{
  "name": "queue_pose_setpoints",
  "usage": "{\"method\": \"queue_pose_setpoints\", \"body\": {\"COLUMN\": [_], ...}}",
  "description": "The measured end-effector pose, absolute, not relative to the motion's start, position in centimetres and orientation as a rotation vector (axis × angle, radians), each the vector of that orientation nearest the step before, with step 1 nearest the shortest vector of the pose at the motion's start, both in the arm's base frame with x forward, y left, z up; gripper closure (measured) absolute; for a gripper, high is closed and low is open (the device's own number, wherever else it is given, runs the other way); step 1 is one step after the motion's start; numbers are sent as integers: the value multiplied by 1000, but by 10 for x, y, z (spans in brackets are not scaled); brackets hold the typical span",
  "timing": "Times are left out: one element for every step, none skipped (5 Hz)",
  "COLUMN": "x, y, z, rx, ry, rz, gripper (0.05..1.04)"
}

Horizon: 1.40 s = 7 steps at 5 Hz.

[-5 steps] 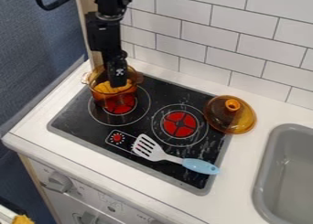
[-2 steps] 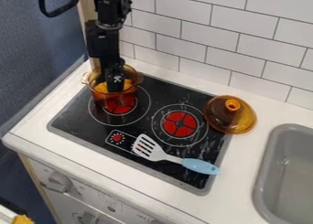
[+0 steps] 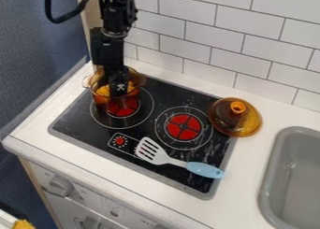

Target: Take the yellow object out of the pot and put it on the left burner

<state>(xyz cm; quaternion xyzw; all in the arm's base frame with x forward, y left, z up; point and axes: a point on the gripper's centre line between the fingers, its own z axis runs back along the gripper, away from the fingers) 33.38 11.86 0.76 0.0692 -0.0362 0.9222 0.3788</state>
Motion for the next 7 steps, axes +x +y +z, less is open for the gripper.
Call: {"method": "queue_pose_setpoints", "body": {"x": [331, 330, 331, 331, 335, 341, 349], "y": [118, 117, 117, 116, 116, 114, 108], "z": [-1, -2, -2, -2, 1, 24, 49], "rx": [208, 216, 216, 213, 201, 166, 101], "ry": [-77, -68, -67, -61, -66, -133, -196], "rz": [2348, 2350, 2344, 2320, 2270, 2198, 2137], "gripper": [417, 645, 686, 689, 689, 689, 689]}}
